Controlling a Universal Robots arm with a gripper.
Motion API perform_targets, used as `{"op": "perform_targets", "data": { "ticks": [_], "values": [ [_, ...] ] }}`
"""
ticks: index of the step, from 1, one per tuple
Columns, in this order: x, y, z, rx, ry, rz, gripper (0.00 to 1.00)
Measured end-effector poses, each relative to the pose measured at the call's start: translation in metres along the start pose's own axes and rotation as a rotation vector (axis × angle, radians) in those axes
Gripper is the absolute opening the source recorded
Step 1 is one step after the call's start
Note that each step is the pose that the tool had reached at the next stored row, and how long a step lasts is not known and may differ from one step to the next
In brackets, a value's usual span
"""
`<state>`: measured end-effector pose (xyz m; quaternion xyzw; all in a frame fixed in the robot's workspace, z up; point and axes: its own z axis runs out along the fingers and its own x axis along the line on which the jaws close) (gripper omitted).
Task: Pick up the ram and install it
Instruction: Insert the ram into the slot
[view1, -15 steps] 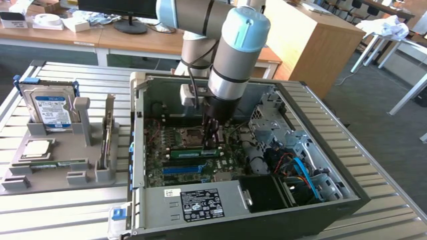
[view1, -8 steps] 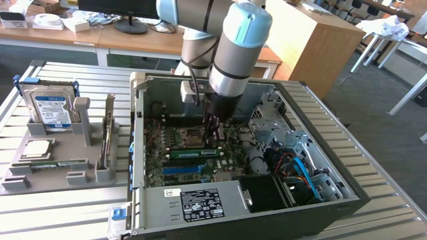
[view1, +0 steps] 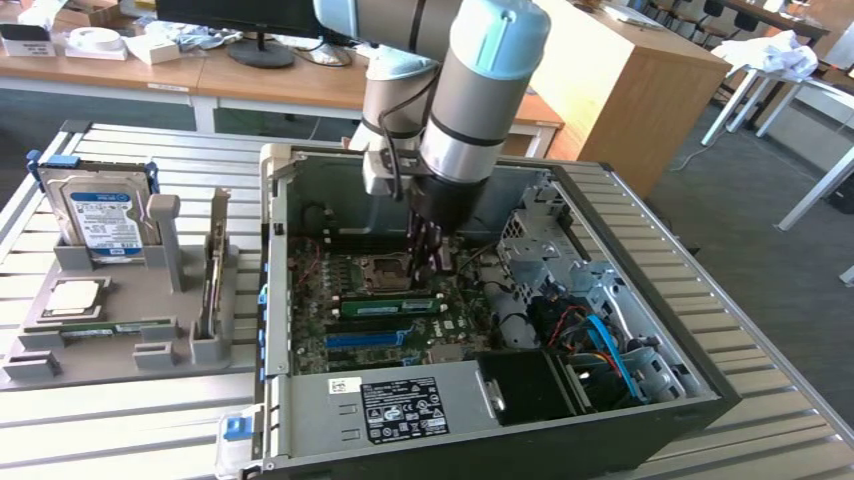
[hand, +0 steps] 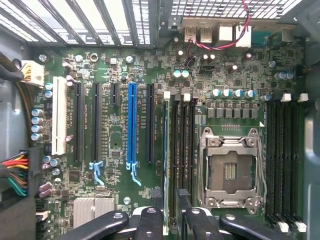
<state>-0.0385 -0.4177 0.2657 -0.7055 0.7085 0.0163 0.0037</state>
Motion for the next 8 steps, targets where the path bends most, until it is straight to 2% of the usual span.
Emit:
{"op": "perform_targets", "data": {
  "ticks": [8],
  "values": [
    [0.000, 0.0003, -0.0151, 0.0000, 0.0001, 0.000, 0.25]
  ]
}}
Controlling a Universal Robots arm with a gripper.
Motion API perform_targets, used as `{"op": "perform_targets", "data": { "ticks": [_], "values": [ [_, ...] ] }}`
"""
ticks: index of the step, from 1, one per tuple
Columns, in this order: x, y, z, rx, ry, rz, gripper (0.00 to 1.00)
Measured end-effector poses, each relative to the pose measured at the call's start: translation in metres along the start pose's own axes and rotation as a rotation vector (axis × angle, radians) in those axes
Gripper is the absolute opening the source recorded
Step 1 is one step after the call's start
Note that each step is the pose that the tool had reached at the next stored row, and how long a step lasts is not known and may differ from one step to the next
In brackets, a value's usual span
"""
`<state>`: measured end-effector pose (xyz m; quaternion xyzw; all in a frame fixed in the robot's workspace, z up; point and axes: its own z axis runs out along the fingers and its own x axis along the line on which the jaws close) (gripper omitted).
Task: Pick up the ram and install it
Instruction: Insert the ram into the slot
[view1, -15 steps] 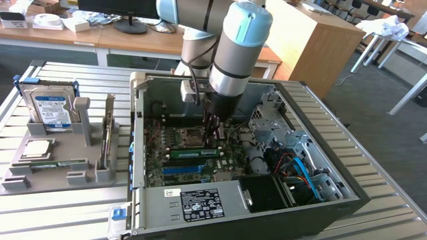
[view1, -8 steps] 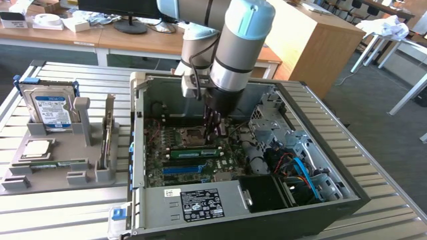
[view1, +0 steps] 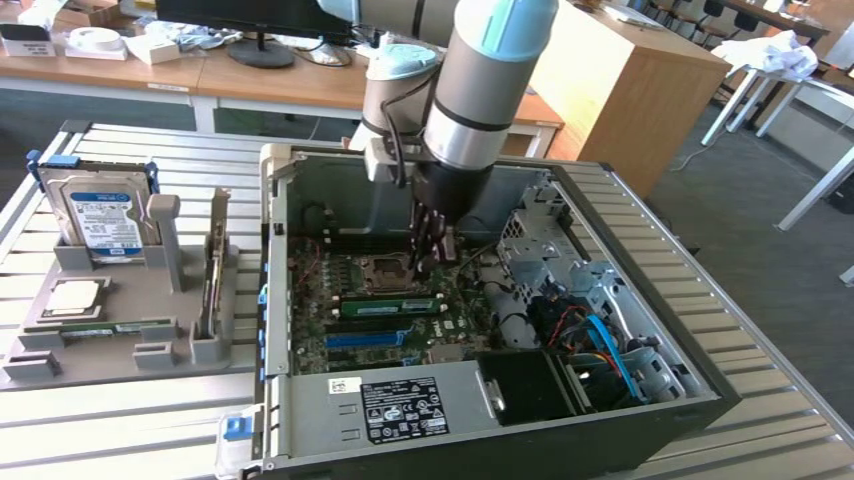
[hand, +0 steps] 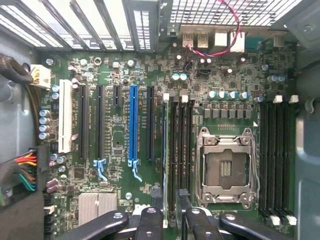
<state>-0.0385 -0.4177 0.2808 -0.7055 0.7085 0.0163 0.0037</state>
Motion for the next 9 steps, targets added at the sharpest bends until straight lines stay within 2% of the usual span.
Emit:
{"op": "perform_targets", "data": {
  "ticks": [9],
  "values": [
    [0.000, 0.0003, -0.0176, 0.0000, 0.0000, 0.000, 0.25]
  ]
}}
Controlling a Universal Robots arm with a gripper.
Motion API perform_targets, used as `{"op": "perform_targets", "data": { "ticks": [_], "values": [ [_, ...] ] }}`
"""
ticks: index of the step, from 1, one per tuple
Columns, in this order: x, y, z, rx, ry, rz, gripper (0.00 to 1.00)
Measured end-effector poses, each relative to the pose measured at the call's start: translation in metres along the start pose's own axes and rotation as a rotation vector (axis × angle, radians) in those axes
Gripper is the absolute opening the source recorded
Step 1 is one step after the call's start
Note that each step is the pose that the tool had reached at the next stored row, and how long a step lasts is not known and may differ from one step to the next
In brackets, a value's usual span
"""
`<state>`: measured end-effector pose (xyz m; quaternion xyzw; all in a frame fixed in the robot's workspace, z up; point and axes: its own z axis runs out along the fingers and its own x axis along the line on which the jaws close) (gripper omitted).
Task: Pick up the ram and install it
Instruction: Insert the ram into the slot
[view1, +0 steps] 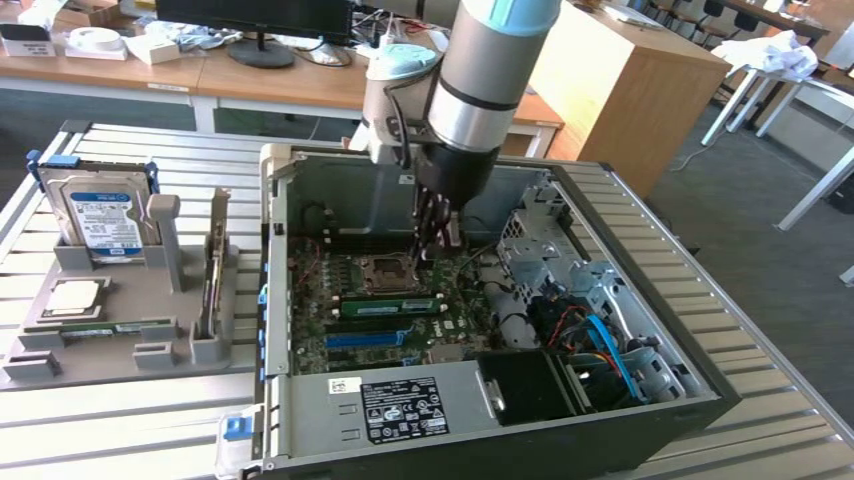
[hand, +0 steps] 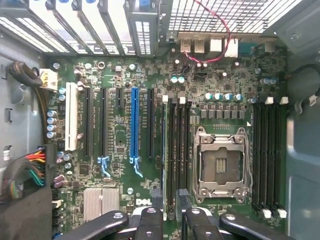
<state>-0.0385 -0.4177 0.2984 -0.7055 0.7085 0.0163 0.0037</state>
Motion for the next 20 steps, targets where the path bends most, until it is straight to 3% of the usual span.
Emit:
{"op": "perform_targets", "data": {
  "ticks": [20],
  "values": [
    [-0.001, 0.0005, -0.0397, 0.0000, -0.0001, 0.000, 0.25]
  ]
}}
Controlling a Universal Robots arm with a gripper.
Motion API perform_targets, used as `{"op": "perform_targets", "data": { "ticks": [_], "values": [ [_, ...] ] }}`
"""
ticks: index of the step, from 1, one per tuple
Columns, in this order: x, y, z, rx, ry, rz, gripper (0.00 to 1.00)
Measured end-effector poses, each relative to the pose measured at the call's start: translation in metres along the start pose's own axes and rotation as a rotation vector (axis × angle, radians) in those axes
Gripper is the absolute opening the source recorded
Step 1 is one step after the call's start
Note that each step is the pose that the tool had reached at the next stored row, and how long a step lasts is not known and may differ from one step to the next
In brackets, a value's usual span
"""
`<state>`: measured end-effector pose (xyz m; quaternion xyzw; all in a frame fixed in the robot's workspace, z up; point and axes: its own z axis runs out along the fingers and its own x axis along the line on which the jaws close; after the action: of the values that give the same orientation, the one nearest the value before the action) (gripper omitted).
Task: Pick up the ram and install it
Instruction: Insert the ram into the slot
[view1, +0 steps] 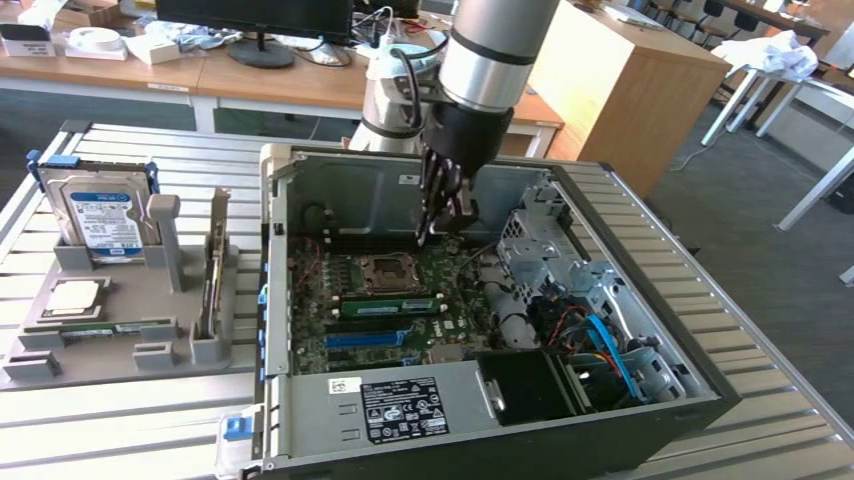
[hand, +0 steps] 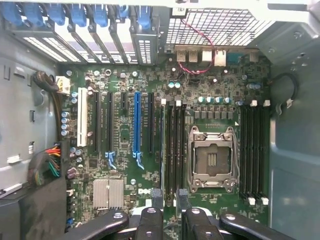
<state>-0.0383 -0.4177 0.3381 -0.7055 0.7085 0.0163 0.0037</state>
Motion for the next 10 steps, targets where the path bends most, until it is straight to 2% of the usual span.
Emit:
{"op": "perform_targets", "data": {
  "ticks": [10],
  "values": [
    [0.000, 0.0003, -0.0159, 0.0000, 0.0000, 0.000, 0.25]
  ]
}}
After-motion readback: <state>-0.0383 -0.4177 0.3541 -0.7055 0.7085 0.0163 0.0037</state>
